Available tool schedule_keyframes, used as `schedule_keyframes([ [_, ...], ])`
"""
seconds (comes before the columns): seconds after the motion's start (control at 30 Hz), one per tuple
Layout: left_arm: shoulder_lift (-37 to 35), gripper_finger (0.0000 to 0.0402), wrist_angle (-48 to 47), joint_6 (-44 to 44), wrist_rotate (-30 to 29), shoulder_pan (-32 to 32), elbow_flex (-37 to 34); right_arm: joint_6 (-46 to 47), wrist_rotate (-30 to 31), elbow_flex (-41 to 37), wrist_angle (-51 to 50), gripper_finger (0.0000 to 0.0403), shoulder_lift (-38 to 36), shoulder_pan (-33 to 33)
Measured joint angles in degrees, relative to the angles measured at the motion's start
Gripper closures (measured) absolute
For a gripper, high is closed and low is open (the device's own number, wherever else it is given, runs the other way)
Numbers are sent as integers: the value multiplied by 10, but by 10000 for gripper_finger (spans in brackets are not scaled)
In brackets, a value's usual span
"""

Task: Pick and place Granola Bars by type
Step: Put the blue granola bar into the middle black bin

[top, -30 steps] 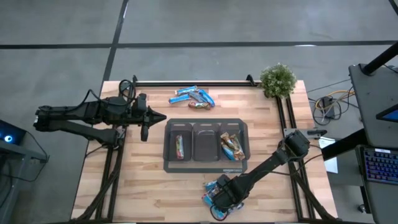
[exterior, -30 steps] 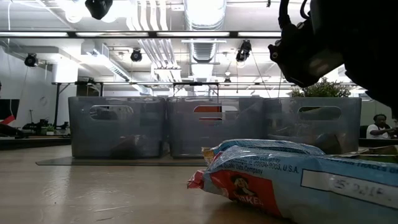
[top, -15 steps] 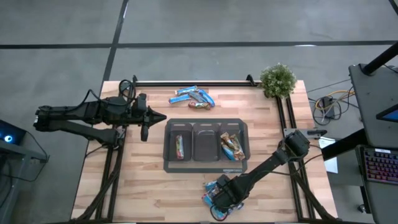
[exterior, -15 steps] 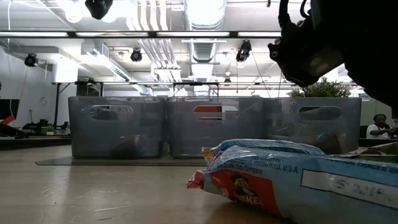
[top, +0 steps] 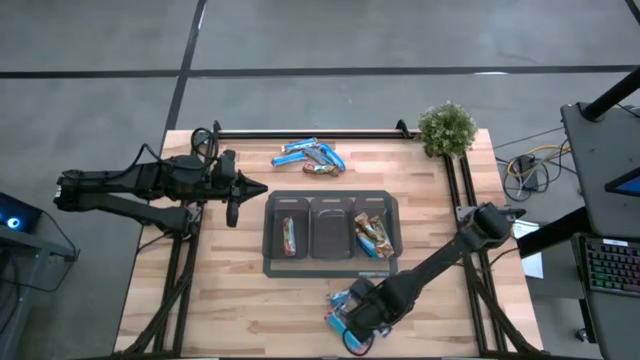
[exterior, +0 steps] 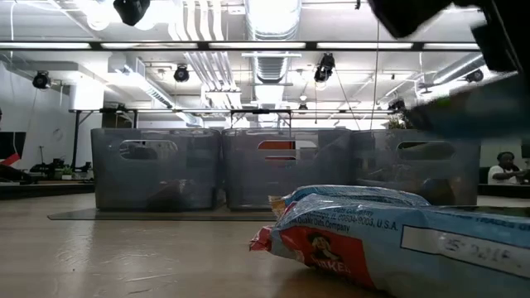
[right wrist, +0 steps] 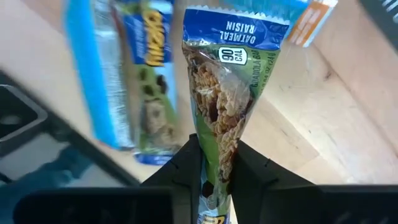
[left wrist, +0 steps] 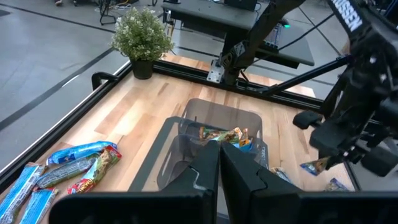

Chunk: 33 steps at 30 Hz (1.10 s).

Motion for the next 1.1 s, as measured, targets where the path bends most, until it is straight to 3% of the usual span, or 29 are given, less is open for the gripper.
schedule_keyframes([
  [0.47,0,401,-1,0,0,0,0,23,162,0,4,353,-134,-19],
  [1.1,0,401,-2,-4,0,0,0,-78,176,0,39,353,-158,-190],
])
